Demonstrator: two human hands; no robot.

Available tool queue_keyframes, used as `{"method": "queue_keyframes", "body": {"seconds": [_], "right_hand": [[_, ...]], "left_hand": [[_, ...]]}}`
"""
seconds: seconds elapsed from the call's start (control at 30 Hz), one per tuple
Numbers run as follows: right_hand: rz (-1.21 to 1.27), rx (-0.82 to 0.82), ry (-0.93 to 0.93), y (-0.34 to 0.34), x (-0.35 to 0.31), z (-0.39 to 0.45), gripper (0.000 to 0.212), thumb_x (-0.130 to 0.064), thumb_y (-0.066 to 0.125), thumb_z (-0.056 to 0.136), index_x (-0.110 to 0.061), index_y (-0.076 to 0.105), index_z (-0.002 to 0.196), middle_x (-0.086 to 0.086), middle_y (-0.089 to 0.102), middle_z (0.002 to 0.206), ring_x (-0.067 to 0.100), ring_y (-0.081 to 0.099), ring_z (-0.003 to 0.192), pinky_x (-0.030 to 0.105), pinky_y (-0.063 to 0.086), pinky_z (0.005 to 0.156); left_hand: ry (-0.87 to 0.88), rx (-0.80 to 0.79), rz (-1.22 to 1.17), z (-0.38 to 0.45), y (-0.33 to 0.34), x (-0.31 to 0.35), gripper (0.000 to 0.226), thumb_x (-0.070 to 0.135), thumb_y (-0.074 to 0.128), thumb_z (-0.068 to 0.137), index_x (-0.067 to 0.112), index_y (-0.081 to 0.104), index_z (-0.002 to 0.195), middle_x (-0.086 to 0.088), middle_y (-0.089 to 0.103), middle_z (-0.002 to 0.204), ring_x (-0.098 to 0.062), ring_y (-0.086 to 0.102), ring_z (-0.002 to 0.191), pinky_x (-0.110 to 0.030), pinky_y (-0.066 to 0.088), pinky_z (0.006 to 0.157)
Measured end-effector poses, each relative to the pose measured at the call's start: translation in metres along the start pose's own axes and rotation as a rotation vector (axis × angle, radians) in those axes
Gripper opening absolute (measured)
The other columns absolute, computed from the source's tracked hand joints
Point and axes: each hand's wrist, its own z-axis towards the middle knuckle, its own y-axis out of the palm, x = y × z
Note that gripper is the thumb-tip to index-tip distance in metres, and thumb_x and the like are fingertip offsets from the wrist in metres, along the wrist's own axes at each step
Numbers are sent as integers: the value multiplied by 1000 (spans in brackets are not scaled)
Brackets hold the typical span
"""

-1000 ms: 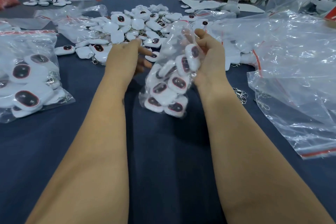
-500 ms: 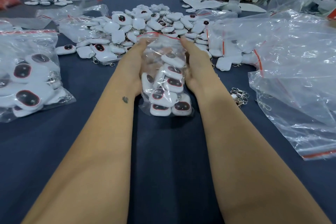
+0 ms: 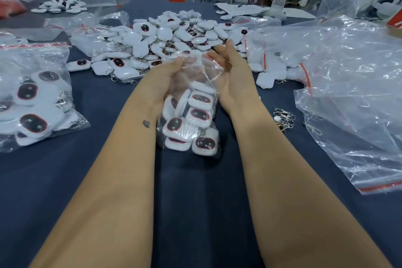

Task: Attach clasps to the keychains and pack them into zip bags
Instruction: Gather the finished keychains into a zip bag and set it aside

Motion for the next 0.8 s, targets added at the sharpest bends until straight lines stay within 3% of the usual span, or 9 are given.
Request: {"method": "queue_keyframes", "body": {"seconds": [0.1, 0.17, 0.27, 0.4, 0.47, 0.57, 0.67, 0.8], "right_hand": [[-46, 20, 64, 0, 5, -1, 23, -25, 62, 95, -4, 61, 85, 8, 65, 73, 20, 64, 64, 33, 57, 67], [-127, 7, 86, 1, 8, -1, 20, -19, 62, 93, -5, 64, 79, 5, 67, 65, 20, 64, 62, 36, 54, 73], [-244, 10, 83, 0, 9, 0, 11, -7, 58, 94, -2, 63, 86, 12, 66, 78, 25, 63, 72, 37, 51, 73], [-239, -2, -8, -3, 10, 0, 17, -4, 59, 95, -8, 60, 79, 8, 63, 77, 20, 58, 70, 38, 51, 80], [-198, -26, -40, -3, 9, 0, 18, -5, 60, 94, -10, 62, 77, 4, 62, 73, 16, 58, 67, 33, 52, 75], [-128, -27, -13, -3, 8, 2, 12, -4, 59, 93, -9, 64, 83, 4, 63, 70, 16, 60, 63, 33, 51, 75], [-124, -14, 32, -2, 8, 2, 11, -4, 60, 89, -7, 65, 80, 6, 65, 70, 21, 62, 67, 39, 49, 79], [-127, 19, 27, -2, 8, 2, 15, -2, 59, 90, -6, 65, 77, 2, 66, 61, 15, 65, 57, 30, 50, 70]], "left_hand": [[17, 21, -122, 0, 1, 0, 21, 17, 49, 102, 6, 59, 117, -15, 71, 107, -27, 73, 85, -41, 61, 68], [18, 43, -159, 0, 0, 1, 21, 19, 51, 101, 6, 59, 115, -15, 69, 117, -27, 73, 90, -46, 60, 78], [-8, 40, -193, 1, -2, 1, 44, 28, 59, 94, 6, 56, 132, -14, 66, 125, -32, 68, 108, -54, 51, 97], [2, 89, -243, 4, -3, 2, 48, 44, 52, 97, 8, 54, 129, -18, 71, 112, -36, 69, 103, -52, 55, 90], [23, 180, -204, 5, -3, 1, 38, 37, 56, 97, 8, 60, 122, -17, 71, 115, -34, 69, 105, -52, 53, 94], [182, 289, -91, 10, -8, -1, 9, 15, 62, 96, 10, 65, 89, -10, 72, 86, -21, 70, 72, -33, 61, 69], [289, 280, -122, 11, -10, -2, 16, 8, 61, 95, 12, 65, 80, -2, 68, 69, -13, 63, 60, -25, 57, 59], [248, 305, -156, 12, -10, -2, 17, 15, 64, 94, 10, 67, 79, -1, 72, 65, -12, 67, 56, -25, 57, 55]]}}
